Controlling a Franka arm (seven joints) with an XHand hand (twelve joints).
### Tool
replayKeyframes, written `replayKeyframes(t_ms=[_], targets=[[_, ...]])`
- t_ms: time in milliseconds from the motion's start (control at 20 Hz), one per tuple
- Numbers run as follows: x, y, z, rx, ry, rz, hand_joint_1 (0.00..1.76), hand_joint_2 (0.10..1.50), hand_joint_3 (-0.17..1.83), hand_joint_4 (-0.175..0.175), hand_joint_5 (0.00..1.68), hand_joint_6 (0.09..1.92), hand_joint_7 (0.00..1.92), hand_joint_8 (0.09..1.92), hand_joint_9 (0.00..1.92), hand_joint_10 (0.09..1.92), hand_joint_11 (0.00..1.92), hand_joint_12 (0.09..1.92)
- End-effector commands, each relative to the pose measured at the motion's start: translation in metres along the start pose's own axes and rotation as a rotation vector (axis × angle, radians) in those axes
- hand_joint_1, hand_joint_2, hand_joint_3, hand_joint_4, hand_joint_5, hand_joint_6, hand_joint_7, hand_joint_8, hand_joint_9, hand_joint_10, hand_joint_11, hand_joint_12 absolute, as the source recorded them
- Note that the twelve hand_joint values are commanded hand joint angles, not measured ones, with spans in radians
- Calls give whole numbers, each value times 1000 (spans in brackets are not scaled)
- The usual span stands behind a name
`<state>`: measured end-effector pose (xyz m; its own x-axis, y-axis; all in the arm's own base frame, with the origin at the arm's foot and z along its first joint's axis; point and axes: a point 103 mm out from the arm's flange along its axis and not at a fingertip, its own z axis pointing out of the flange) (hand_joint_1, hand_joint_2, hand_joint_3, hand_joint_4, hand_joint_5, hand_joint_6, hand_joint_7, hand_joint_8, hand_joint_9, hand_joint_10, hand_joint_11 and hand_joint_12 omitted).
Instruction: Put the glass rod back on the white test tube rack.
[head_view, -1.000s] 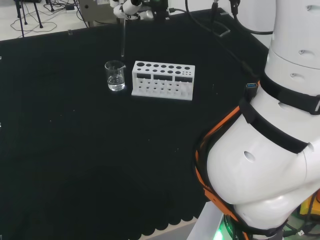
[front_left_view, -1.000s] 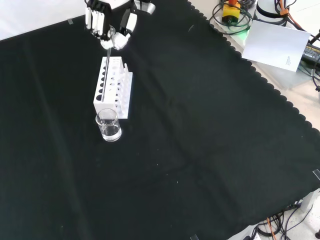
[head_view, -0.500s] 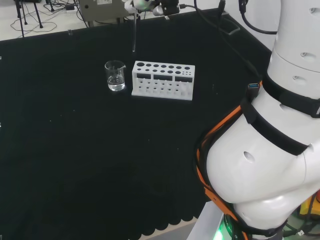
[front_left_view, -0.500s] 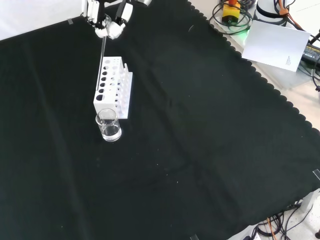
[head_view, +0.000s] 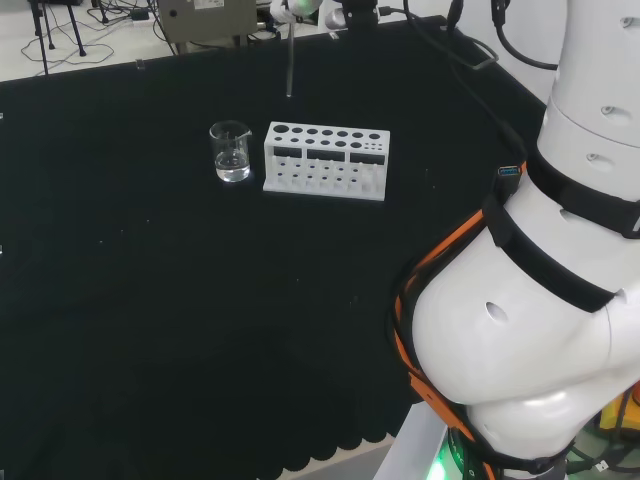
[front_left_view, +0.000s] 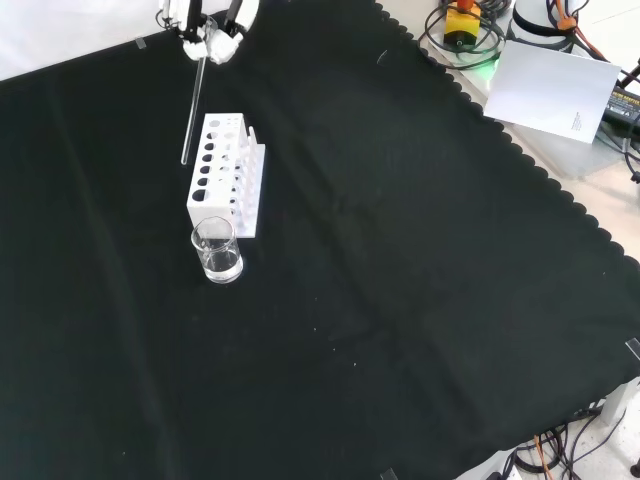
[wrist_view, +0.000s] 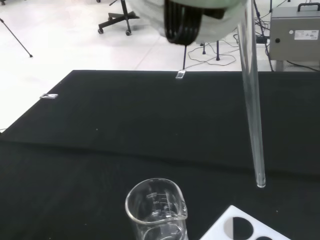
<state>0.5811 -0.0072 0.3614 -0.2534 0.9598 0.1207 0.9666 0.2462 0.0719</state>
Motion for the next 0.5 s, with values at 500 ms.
replayKeyframes(t_ms=[500], targets=[[-28, -12, -1, 1, -8, 54, 1302, 862, 388, -175, 1174, 442, 1140, 1115, 1644, 741, 1187, 810]])
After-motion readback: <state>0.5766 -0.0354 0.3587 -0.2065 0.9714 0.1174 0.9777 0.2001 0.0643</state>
